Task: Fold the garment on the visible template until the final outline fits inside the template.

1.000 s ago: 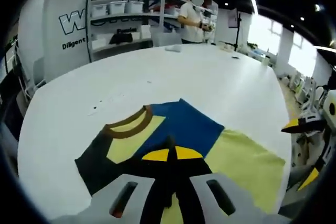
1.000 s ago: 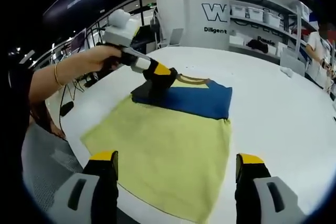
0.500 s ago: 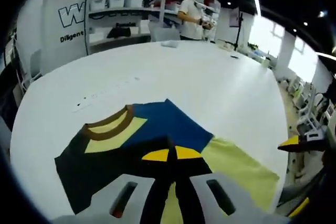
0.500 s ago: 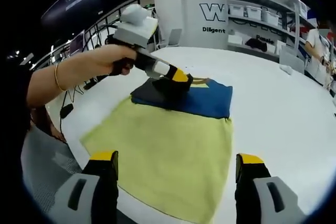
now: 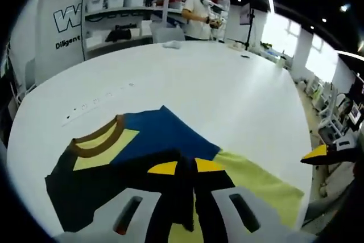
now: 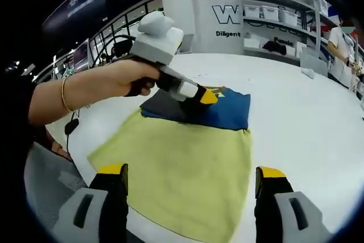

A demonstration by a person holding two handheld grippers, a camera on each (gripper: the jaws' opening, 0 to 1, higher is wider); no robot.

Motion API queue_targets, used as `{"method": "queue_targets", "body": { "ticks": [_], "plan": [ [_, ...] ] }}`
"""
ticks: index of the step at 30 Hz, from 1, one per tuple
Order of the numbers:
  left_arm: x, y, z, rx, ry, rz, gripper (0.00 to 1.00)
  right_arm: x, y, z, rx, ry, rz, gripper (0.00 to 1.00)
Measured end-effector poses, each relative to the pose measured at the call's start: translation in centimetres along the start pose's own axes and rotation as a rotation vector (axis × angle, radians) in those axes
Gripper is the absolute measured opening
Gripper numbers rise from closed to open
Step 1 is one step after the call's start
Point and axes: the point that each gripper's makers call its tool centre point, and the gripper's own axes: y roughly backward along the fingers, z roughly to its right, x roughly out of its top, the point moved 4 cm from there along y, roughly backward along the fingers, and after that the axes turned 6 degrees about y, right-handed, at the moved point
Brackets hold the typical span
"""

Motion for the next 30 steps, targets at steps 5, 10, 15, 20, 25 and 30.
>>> {"method": "queue_targets", "body": {
  "ticks": [5, 10, 15, 20, 25, 30],
  "plan": [
    [0.8, 0.5, -0.2, -0.004, -0.091, 0.054, 0.41, 0.0, -0.1, -0.1, 0.002, 0.005, -0.004, 0.92],
    [0.5, 0.8, -0.4, -0.021, -0.129, 0.072, 0.62, -0.1, 0.0, 0.0, -0.002, 0.003, -0.003, 0.92],
    [0.1, 1.1, -0.8, -0.037, -0.135, 0.075, 0.75, -0.2, 0.2, 0.2, -0.008, -0.009, 0.000, 0.92],
    [-0.1, 1.6, -1.4, -0.027, -0.115, 0.095, 0.99, -0.2, 0.2, 0.3, -0.012, -0.015, 0.003, 0.92],
    [-1.0, 2.5, -2.8, -0.009, -0.095, 0.083, 0.99, -0.2, 0.1, 0.6, -0.019, -0.014, 0.003, 0.92],
    [-1.7, 3.5, -4.1, 0.024, -0.076, 0.086, 0.99, -0.3, 0.0, 0.7, -0.020, -0.012, -0.002, 0.92]
  ]
}}
